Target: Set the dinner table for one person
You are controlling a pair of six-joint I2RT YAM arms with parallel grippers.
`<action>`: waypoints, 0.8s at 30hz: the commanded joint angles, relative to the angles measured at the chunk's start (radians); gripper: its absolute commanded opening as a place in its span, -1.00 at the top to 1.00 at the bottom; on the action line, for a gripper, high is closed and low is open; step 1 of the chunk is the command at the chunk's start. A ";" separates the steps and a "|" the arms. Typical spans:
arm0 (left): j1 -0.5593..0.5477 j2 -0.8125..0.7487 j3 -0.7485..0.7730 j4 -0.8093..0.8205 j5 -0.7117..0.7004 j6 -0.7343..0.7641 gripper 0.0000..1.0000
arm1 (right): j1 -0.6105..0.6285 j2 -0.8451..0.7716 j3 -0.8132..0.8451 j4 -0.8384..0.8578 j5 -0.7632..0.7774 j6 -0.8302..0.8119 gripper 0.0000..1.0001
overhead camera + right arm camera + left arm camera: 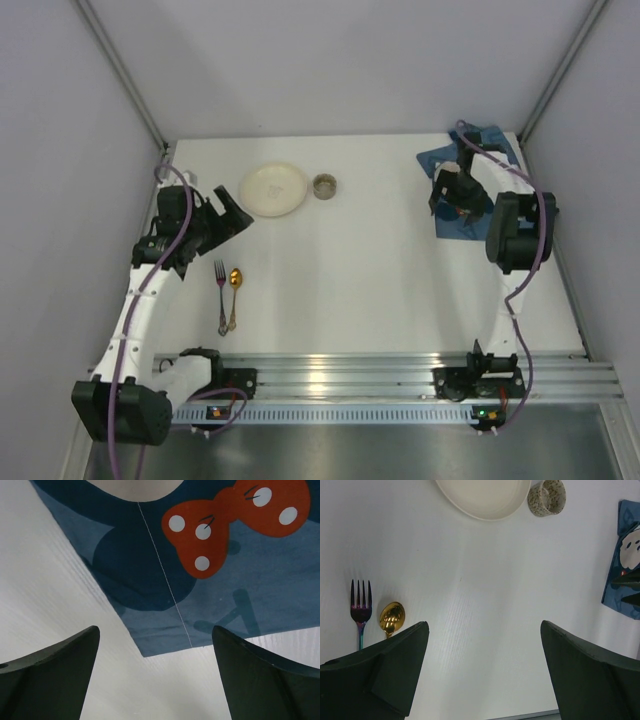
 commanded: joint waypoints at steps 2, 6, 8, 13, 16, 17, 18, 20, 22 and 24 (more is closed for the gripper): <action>-0.003 0.013 0.001 0.049 0.017 0.023 -0.97 | 0.003 0.054 0.045 -0.011 0.030 -0.003 -0.82; -0.003 0.036 0.009 0.054 0.011 0.046 -0.97 | 0.008 0.102 0.045 -0.002 0.023 0.003 -0.34; -0.003 0.048 0.010 0.060 0.012 0.052 -0.97 | 0.016 0.116 0.032 -0.002 0.030 0.003 0.06; -0.003 0.074 0.016 0.066 0.012 0.060 -0.97 | 0.017 0.117 -0.009 0.012 0.043 -0.017 0.96; -0.003 0.086 0.022 0.066 0.025 0.063 -0.97 | 0.025 0.073 -0.043 0.010 0.069 -0.038 1.00; -0.003 0.091 0.024 0.066 0.029 0.063 -0.97 | 0.028 0.058 -0.052 0.007 0.080 -0.049 1.00; -0.003 0.091 0.025 0.069 0.032 0.063 -0.97 | 0.032 0.039 -0.061 0.006 0.097 -0.067 1.00; -0.005 0.098 0.029 0.074 0.043 0.061 -0.97 | 0.034 -0.028 -0.087 -0.010 0.108 -0.083 1.00; -0.011 0.112 0.038 0.074 0.054 0.061 -0.97 | 0.035 -0.117 -0.133 -0.019 0.094 -0.083 1.00; -0.017 0.121 0.048 0.075 0.054 0.060 -0.97 | 0.048 -0.180 -0.162 -0.026 0.060 -0.072 1.00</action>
